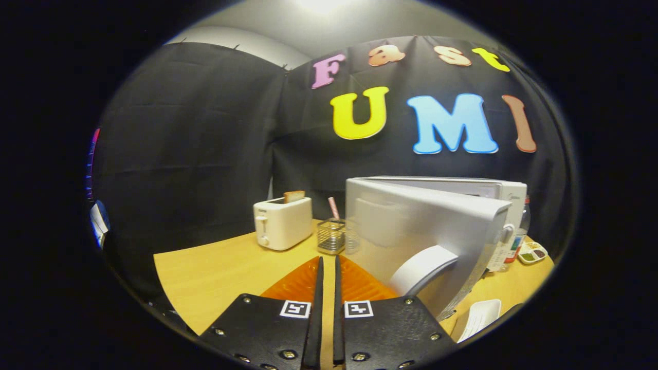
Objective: Open the microwave, put the food inside, and close the microwave door.
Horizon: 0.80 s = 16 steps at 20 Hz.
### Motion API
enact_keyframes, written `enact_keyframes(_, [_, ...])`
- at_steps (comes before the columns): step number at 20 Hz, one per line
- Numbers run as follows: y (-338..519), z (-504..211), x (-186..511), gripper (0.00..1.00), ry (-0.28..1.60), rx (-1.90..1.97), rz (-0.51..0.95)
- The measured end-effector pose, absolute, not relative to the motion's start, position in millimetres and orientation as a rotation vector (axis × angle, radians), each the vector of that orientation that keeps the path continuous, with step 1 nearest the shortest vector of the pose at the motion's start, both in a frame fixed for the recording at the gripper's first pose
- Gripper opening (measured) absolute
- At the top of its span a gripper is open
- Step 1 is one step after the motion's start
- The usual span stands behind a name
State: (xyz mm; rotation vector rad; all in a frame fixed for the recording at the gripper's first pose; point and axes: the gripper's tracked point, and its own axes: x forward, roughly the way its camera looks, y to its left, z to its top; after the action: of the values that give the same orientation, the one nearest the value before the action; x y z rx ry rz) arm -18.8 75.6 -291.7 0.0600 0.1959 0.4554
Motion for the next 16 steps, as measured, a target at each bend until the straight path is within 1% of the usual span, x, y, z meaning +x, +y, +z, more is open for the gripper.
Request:
enact_keyframes(2, [50.4,-296.2,4.4,0.10,0.201,0.063,0.387])
enact_keyframes(4, [25.3,-298.8,22.3,0.01,0.215,0.076,0.320])
enact_keyframes(9, [-31.3,-299.3,64.4,0.01,0.196,0.030,0.177])
enact_keyframes(16, [-83.8,-316.3,114.9,0.01,0.217,0.020,0.040])
